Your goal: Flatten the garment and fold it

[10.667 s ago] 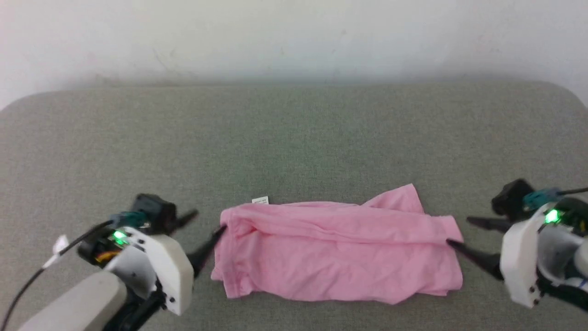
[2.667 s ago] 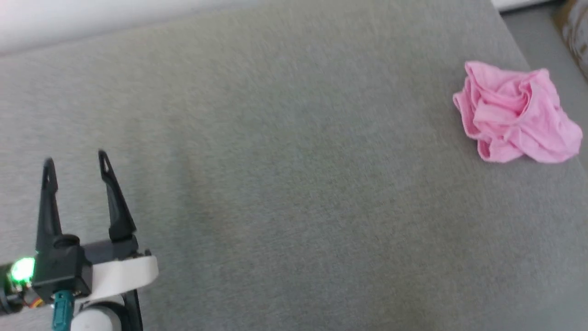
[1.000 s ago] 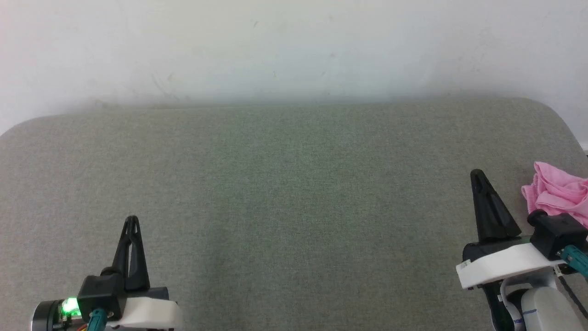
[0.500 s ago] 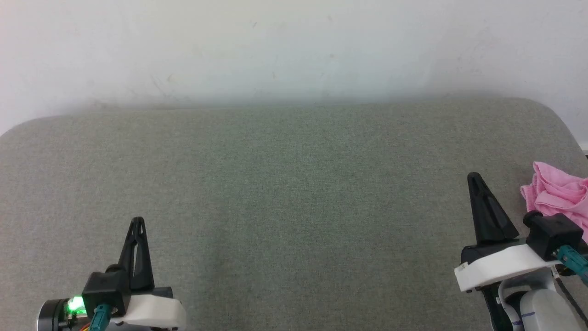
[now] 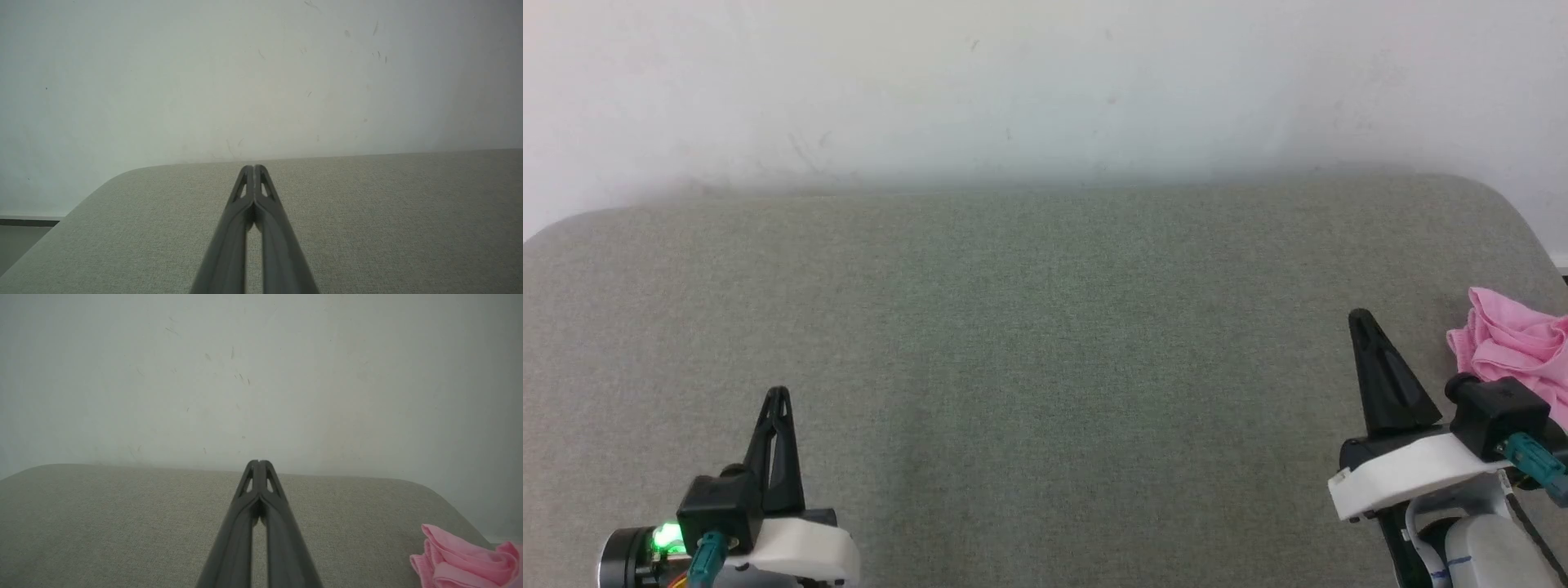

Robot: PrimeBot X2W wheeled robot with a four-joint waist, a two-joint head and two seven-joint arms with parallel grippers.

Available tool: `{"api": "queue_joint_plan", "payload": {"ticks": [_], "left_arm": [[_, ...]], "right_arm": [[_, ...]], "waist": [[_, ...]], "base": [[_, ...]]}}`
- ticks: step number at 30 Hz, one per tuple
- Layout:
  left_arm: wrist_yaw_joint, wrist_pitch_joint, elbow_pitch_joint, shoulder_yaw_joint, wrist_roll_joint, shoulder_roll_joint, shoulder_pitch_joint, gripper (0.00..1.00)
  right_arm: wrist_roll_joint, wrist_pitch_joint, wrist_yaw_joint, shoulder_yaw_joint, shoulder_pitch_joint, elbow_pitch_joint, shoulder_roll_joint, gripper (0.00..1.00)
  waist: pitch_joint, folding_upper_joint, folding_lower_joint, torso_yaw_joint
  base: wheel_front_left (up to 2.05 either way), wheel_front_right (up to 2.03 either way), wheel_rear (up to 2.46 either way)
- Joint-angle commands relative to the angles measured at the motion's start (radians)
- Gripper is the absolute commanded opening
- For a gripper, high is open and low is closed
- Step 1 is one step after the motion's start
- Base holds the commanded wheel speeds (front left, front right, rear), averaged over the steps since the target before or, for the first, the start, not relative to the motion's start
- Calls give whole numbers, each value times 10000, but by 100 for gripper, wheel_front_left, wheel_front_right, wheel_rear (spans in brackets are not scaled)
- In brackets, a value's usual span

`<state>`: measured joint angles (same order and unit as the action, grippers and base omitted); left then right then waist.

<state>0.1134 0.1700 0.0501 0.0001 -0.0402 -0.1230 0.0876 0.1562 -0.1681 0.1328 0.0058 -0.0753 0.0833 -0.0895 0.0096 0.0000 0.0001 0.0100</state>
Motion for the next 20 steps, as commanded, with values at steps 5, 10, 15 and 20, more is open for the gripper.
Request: {"api": "queue_joint_plan", "payload": {"ticks": [5,10,15,20], "left_arm": [[-155,-139,-58,3,132,99,-260,0],[-218,-241,-87,3,149,140,-300,0],[-282,-343,-116,3,167,181,-340,0],[-347,-445,-145,2,185,223,-380,0]], "right_arm": [[-195,119,-8,-22,193,-98,81,0],[-284,221,-9,-24,229,-146,101,0],[-373,323,-10,-26,266,-194,122,0],[-463,425,-11,-29,303,-242,142,0]], "waist": [[-6,0,0,-6],[-12,0,0,-12],[-18,0,0,-18],[-24,0,0,-25]], "base": [[0,0,0],[0,0,0],[0,0,0],[0,0,0]]}}
